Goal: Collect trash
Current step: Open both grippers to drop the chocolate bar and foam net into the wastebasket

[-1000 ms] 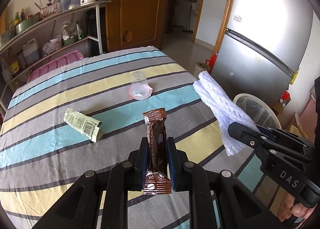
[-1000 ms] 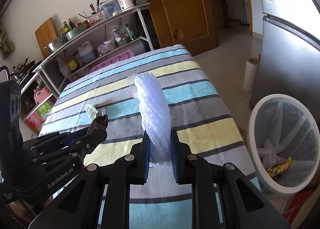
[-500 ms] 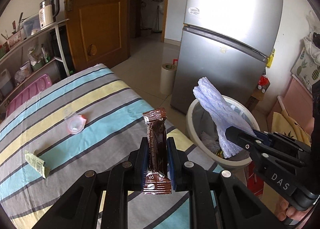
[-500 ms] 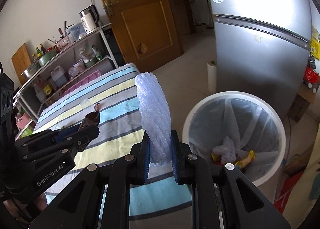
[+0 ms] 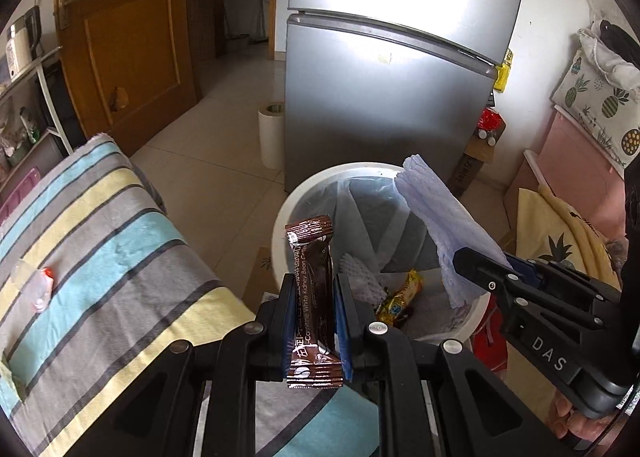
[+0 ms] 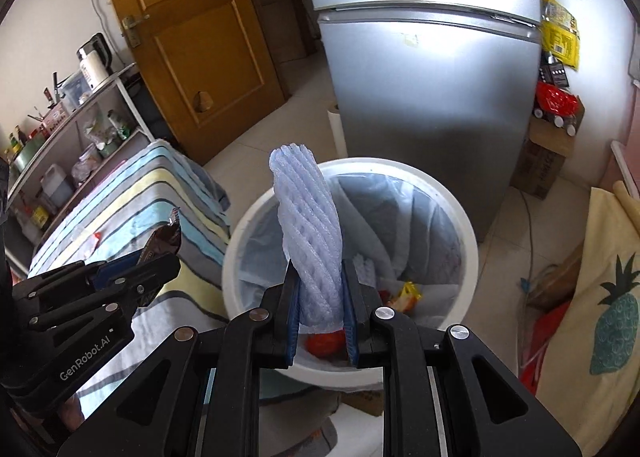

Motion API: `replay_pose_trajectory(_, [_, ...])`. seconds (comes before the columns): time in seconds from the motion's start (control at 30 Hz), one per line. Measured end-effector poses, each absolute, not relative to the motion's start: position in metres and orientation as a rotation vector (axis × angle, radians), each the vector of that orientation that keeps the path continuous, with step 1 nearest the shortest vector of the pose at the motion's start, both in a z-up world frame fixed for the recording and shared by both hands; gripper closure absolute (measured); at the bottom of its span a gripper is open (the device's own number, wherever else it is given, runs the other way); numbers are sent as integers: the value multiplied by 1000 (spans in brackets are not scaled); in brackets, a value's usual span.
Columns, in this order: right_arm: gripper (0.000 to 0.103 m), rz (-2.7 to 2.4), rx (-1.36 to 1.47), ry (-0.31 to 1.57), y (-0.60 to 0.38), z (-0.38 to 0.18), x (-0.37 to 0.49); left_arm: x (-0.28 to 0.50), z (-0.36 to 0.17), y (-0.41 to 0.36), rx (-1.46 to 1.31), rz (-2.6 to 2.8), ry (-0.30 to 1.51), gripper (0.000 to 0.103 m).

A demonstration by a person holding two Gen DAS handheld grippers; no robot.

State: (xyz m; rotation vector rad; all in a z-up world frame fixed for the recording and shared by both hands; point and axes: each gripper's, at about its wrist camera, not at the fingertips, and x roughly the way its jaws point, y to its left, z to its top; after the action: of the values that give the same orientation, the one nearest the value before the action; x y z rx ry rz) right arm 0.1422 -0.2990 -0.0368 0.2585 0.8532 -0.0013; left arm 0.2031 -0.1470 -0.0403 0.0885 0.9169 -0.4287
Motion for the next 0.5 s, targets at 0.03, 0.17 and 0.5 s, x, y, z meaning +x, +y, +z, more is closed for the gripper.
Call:
replay_pose_trajectory(0.03, [84,-12,258,864,-303,-41,144,207,-44,-150,90,-426,927,85])
replay_pose_trajectory(0.17, [84,-51,253,895,-314,-55,151,217,-53,-163,97,-435,937,85])
replay_pose_trajectory(0.5, [75,-127,245,976,-326,-76,163,230,-67,-178,110,-437,968,64])
